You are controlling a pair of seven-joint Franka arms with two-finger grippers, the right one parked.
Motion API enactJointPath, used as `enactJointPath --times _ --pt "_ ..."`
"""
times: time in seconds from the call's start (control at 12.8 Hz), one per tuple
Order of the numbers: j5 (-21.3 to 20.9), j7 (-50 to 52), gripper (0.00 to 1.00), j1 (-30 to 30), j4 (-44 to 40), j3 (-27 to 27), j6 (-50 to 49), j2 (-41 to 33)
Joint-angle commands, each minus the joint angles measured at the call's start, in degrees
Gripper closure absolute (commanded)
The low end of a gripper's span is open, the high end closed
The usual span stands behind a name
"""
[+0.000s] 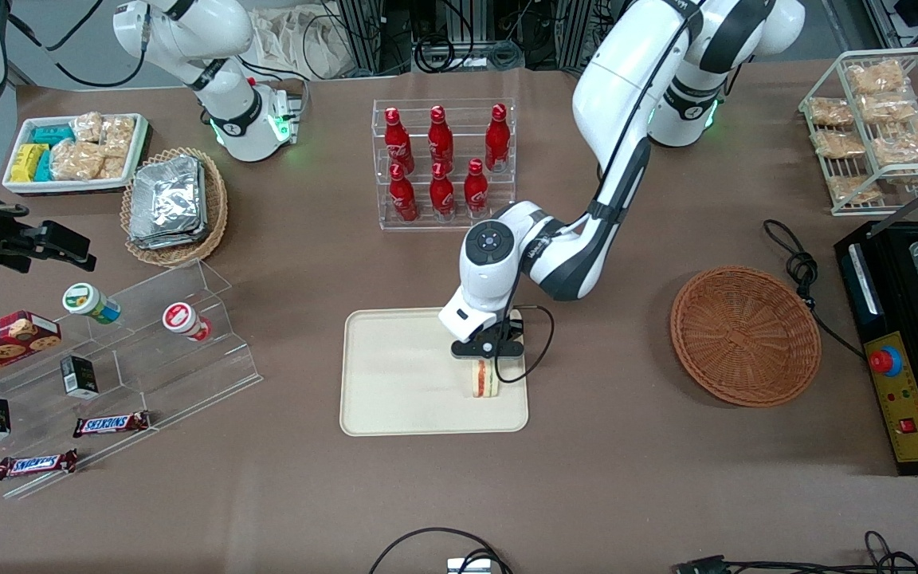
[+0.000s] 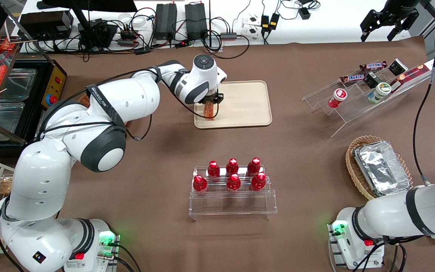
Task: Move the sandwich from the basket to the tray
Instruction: 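Lower the held sandwich onto the cream tray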
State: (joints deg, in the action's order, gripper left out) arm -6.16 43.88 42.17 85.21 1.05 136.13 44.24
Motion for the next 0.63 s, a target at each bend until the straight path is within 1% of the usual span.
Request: enactJointPath --times 0.0,0.08,0.16,0.23,0.31,0.39,0.55 --pt "-0.08 0.06 0.52 0.45 -1.01 0.27 -0.42 1.19" --pt "-0.08 0.5 0.41 0.54 -1.01 0.27 -0.34 1.19" --pt "-0.08 0.94 0.26 0.54 -1.01 0.27 -0.34 1.28" --pt "0.0 1.29 0.05 0.63 -1.1 0.27 -0.42 1.2" --pt "0.0 2.77 0.0 0.8 -1.19 0.27 -0.42 1.02" --pt "-0.08 4.88 0.0 0.89 -1.27 0.27 -0.77 0.5" --pt "0.0 5.51 0.0 0.72 -1.97 0.35 -1.04 -0.38"
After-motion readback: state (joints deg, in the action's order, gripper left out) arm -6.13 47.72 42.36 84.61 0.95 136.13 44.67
